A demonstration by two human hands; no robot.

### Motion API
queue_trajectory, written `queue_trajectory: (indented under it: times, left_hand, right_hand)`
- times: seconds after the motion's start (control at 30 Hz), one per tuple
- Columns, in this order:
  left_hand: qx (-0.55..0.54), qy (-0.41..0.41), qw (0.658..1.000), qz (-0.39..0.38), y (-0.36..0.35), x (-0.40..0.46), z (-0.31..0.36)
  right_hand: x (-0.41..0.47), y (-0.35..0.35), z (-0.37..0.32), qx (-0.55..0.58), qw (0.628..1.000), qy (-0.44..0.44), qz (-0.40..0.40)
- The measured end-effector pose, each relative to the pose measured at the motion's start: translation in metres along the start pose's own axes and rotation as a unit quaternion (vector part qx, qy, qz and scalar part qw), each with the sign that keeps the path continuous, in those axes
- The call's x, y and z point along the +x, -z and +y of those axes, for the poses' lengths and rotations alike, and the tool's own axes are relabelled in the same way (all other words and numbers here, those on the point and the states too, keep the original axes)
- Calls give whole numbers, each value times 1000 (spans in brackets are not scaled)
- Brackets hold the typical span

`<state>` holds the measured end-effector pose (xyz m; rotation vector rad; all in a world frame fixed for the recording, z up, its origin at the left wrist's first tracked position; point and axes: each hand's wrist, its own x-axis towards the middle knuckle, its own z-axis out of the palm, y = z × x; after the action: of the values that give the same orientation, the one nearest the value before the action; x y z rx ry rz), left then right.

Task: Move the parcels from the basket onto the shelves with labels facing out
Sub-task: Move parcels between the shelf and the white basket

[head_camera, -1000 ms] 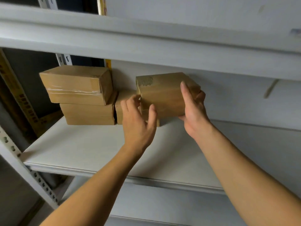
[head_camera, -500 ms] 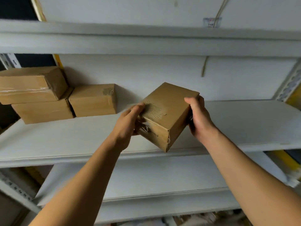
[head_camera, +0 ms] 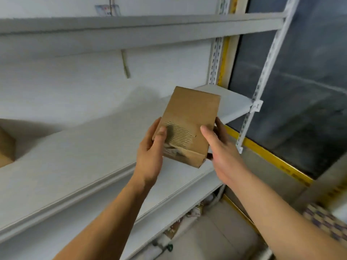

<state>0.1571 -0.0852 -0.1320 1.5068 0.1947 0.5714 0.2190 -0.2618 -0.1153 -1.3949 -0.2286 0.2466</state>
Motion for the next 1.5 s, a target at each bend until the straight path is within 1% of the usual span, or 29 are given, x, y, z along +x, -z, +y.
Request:
queue_trajectory:
  times: [0.1, 0.2, 0.3, 0.37, 0.47, 0.53, 0.67, 0.77, 0.87, 0.97, 1.07, 1.17, 1.27, 1.33, 1.43, 1.5]
  left_hand:
    - [5, 22, 996, -88, -39, 5, -14]
    - [2, 41, 985, -170, -74, 9, -28]
    - [-5, 70, 972, -224, -108, 8, -46]
    - [-3, 76, 962, -264, -129, 5, -60]
    - [30, 58, 943, -327, -161, -5, -79]
    - [57, 56, 926, -370, -182, -17, -94]
    - [77, 92, 891, -438, -225, -48, -123]
    - [101, 89, 865, -484, -263, -79, -138]
    - [91, 119, 843, -516, -302, -115, -149]
    - [104, 135, 825, -539, -346, -150, -164]
    - [122, 172, 804, -556, -390, -191, -171]
    - [124, 238, 782, -562, -422, -222, -182]
    - [89, 327, 772, -538, -443, -234, -191]
    - [71, 378, 768, -513, -459, -232, -196]
    - [21, 452, 758, -469, -478, -215, -210]
    - [-3, 480, 754, -449, -486, -204, -218]
  right_hand:
    - [-9, 44, -1, -10, 998, 18, 64]
    - [-22, 80, 4, -4, 992, 14, 128]
    - [-38, 105, 13, 11, 981, 11, 193]
    - [-49, 121, 23, 20, 973, 2, 231]
    - [-71, 150, 38, 20, 963, -25, 268]
    - [-90, 172, 47, 19, 960, -50, 274]
    - [-133, 225, 65, 24, 954, -69, 292]
    - [-166, 264, 84, 31, 941, -67, 331]
    - [-197, 303, 102, 45, 924, -69, 373]
    - [-228, 343, 109, 53, 915, -64, 395]
    - [-258, 388, 116, 60, 909, -66, 408]
    - [-278, 441, 124, 64, 906, -80, 411]
    - [-280, 490, 122, 69, 902, -94, 416]
    - [-275, 522, 122, 83, 907, -125, 394]
    - [-267, 562, 127, 86, 931, -171, 312]
    - [-259, 577, 127, 89, 935, -197, 282]
